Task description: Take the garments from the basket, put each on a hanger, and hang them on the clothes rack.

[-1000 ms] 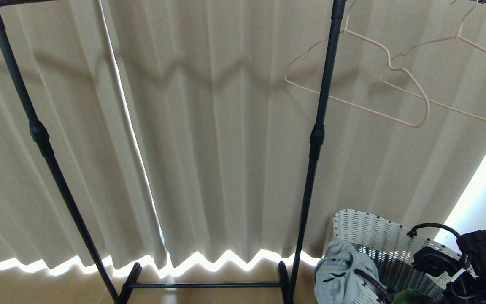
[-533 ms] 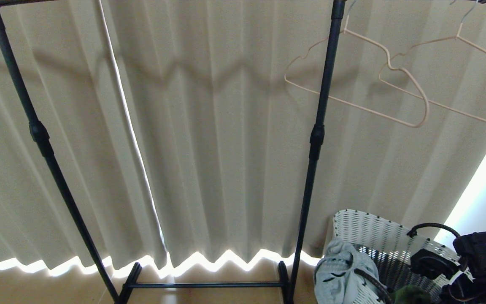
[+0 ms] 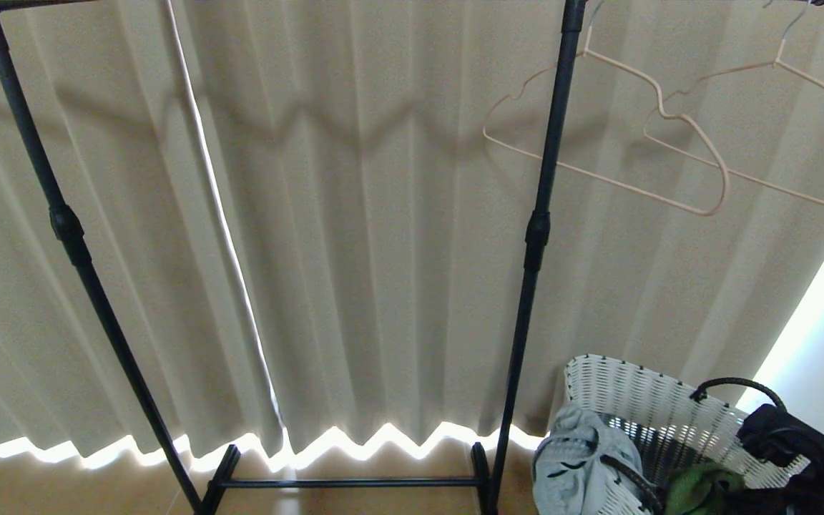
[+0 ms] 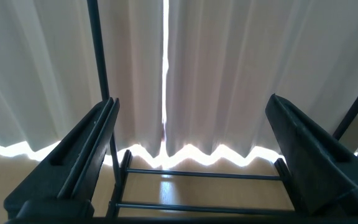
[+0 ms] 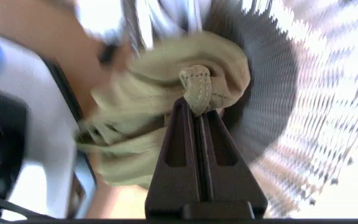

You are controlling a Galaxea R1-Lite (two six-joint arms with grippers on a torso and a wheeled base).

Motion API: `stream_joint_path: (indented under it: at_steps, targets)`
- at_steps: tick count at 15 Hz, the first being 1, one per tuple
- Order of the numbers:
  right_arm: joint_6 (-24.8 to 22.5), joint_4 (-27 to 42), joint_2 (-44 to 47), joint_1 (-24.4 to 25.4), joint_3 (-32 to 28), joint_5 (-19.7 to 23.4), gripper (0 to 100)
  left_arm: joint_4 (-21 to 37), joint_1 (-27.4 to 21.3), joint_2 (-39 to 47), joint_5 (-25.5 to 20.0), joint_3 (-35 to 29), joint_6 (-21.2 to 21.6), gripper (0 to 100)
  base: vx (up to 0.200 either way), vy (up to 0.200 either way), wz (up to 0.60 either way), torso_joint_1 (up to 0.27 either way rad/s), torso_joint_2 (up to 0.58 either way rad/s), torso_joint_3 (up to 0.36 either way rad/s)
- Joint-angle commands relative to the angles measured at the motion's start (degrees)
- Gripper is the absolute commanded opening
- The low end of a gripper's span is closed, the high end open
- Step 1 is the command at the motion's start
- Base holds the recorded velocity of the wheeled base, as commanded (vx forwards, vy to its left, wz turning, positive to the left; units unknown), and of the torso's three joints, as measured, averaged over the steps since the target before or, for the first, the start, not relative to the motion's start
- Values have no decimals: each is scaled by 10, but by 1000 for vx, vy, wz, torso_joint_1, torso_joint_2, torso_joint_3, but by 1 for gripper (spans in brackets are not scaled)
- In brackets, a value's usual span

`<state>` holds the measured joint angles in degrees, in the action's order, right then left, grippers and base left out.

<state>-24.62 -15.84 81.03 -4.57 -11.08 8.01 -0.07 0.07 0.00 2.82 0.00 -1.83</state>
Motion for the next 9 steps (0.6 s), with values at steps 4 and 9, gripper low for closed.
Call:
stream_joint_path:
  at_steps: [4, 9]
  targets:
    - [77, -8, -253, 1, -1, 105, 0, 0, 0, 0, -1, 0, 1, 100, 0, 0, 0, 0, 0, 0]
    - [119, -6, -310, 3, -20, 140, 0, 0, -1, 0, -3, 0, 2, 100, -40, 0, 0, 0, 0, 1]
